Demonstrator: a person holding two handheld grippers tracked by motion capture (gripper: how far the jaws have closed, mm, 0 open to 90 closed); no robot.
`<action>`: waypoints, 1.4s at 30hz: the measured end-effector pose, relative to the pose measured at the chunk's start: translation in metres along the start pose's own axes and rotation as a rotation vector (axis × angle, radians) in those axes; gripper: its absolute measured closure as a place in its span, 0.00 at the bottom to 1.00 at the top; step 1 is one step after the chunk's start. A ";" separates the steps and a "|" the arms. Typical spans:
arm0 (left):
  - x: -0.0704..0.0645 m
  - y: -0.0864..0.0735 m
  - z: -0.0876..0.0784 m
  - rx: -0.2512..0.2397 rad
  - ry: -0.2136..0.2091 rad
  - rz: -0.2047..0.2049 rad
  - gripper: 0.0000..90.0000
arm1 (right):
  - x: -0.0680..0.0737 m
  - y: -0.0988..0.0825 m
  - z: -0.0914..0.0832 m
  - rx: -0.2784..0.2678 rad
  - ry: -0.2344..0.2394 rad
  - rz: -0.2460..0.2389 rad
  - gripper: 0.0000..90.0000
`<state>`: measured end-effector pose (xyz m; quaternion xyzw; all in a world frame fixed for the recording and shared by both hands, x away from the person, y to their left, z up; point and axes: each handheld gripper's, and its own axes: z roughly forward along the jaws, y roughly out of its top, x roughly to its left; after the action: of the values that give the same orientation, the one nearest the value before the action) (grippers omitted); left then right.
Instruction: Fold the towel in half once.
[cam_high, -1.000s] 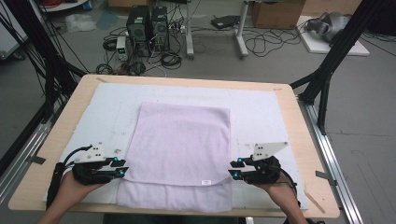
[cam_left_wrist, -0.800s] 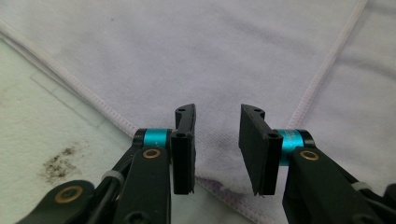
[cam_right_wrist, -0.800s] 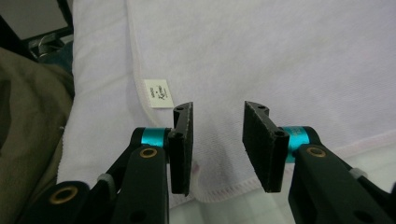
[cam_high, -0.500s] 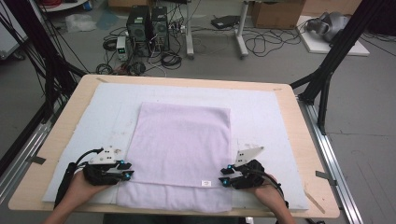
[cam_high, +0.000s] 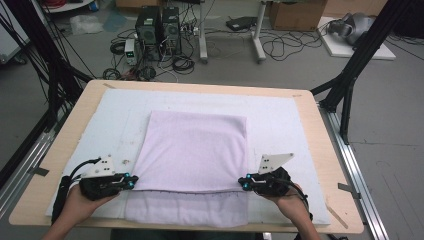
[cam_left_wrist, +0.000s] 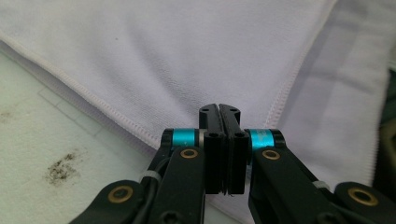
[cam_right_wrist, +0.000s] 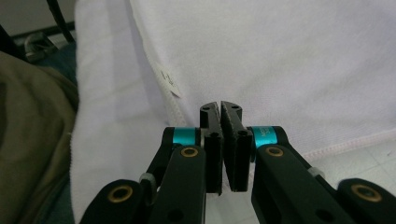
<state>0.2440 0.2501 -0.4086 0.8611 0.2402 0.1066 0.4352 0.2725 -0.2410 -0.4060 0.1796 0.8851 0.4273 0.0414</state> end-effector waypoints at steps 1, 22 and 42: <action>-0.006 -0.002 -0.004 -0.005 -0.002 0.010 0.98 | 0.003 0.000 -0.003 -0.008 0.004 0.001 0.97; -0.022 -0.026 0.018 0.092 -0.041 0.044 0.79 | 0.018 -0.019 0.021 0.040 0.117 0.010 0.73; 0.024 0.007 0.032 -0.044 0.063 -0.070 0.68 | -0.026 -0.007 0.024 -0.017 -0.037 0.106 0.50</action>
<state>0.2799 0.2362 -0.4230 0.8387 0.2815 0.1234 0.4496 0.3005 -0.2364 -0.4289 0.2335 0.8698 0.4330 0.0364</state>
